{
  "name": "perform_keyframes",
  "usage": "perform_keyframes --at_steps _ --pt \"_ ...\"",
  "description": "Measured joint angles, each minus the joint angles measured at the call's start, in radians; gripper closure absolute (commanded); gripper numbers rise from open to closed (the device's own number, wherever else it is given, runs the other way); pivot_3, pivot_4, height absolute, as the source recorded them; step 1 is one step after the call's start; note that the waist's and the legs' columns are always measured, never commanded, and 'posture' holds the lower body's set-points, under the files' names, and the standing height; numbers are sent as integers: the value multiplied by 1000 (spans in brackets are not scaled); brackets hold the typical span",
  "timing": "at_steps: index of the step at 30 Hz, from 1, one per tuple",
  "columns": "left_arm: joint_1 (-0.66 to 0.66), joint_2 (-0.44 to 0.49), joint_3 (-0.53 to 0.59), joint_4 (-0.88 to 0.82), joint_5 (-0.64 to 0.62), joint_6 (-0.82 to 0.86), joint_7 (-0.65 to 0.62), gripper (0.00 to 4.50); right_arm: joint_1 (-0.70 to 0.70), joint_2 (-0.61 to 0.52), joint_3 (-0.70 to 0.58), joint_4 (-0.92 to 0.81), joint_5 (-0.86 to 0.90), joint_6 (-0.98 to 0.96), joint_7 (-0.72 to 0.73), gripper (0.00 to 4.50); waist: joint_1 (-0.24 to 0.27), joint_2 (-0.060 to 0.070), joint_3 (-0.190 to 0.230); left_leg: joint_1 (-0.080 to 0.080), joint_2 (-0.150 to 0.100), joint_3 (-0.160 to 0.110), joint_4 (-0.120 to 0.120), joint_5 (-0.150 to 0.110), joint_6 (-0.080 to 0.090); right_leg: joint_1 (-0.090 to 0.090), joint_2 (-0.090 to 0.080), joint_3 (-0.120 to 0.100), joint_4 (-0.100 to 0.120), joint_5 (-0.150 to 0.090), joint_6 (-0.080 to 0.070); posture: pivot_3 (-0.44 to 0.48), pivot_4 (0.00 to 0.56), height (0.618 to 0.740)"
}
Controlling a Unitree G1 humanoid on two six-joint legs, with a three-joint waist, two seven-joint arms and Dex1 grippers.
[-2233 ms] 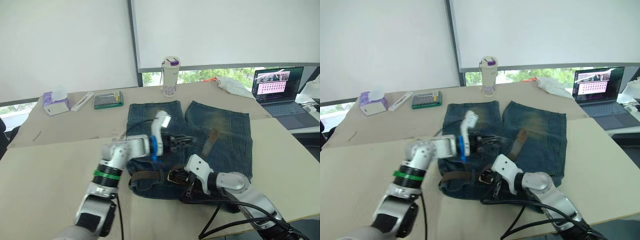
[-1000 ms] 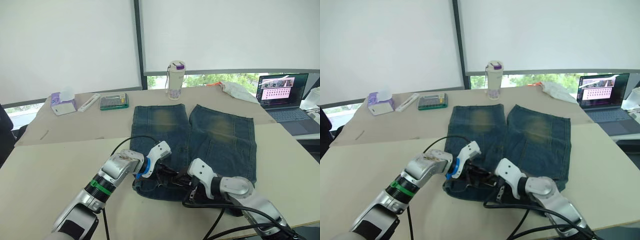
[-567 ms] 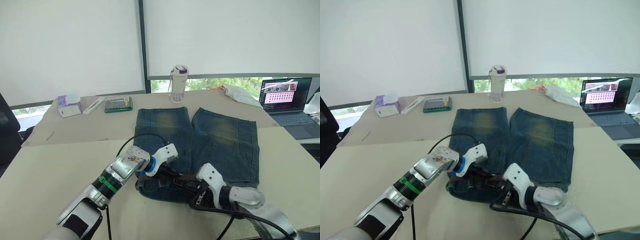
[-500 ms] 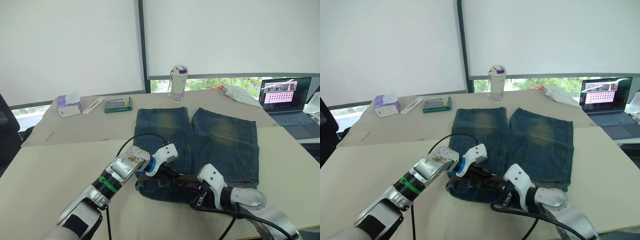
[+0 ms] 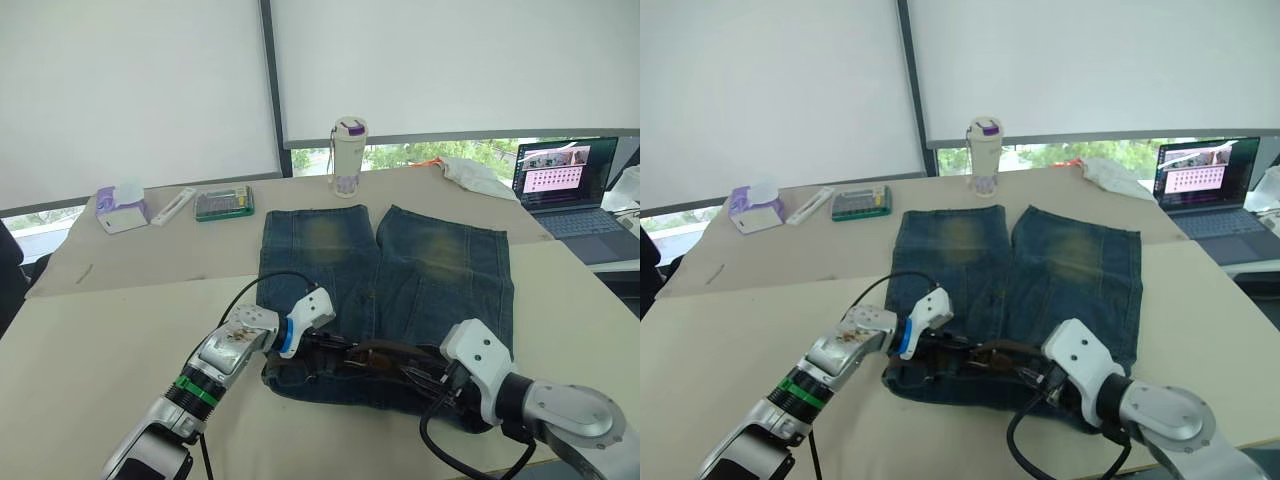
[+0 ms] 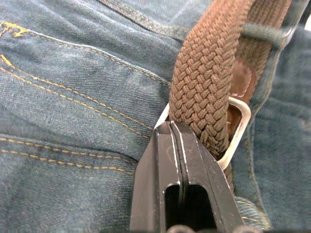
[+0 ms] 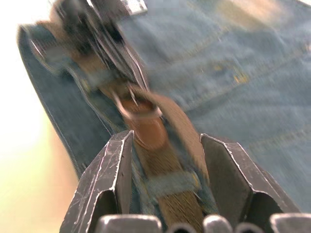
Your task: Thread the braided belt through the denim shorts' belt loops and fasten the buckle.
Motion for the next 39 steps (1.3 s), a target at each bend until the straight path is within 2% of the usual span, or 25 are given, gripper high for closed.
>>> perform_keyframes --at_steps 5,8,15,17,22,23,33,36,39 --pt "-24 7 83 -32 -59 60 -6 4500 66 -65 9 36 -87 -13 -21 2041 1 0 3 -1 0 0 0 0 0 0 0 0 -1 0 0 0 150 740" --pt "-55 38 105 -92 -84 77 -31 3665 89 -84 6 72 -139 -28 -38 2013 -2 0 4 -1 1 0 0 1 -1 0 1 0 -1 0 -1 0 150 740" --pt "-83 61 63 -215 -77 32 -85 1279 152 -81 -25 92 -162 -78 -26 2013 -1 1 5 0 1 0 0 1 -1 1 1 0 -1 0 -1 0 150 740" --pt "-92 58 41 -235 -62 6 -90 626 155 -81 -26 101 -165 -89 -24 2585 -1 1 6 0 1 0 0 1 -1 1 1 0 -1 0 -1 0 150 740" --pt "-144 30 -23 -228 -10 -82 -110 602 184 -81 -47 102 -169 -96 -9 4270 2 1 6 0 0 1 0 1 -1 1 1 0 -1 1 -1 0 150 740" --pt "-162 17 -33 -207 1 -105 -118 602 189 -83 -50 102 -174 -98 -5 4483 4 1 6 0 0 1 0 1 -1 1 1 0 -1 1 -1 0 150 740" --pt "-349 -143 -150 2 124 -308 -175 602 18 -141 -30 100 -168 -93 49 4483 1 2 7 -1 0 2 0 2 0 1 1 -1 -1 1 -1 0 150 740" --pt "-390 -177 -173 80 167 -371 -183 1429 -72 -168 16 103 -163 -81 71 4500 -4 2 7 -1 0 2 0 2 0 2 2 -1 -1 1 -1 0 150 740" --pt "-399 -202 -195 130 207 -430 -189 2442 -127 -170 50 103 -161 -61 79 4500 -5 2 7 -1 0 2 0 2 0 1 2 -1 -1 1 -1 0 150 740"
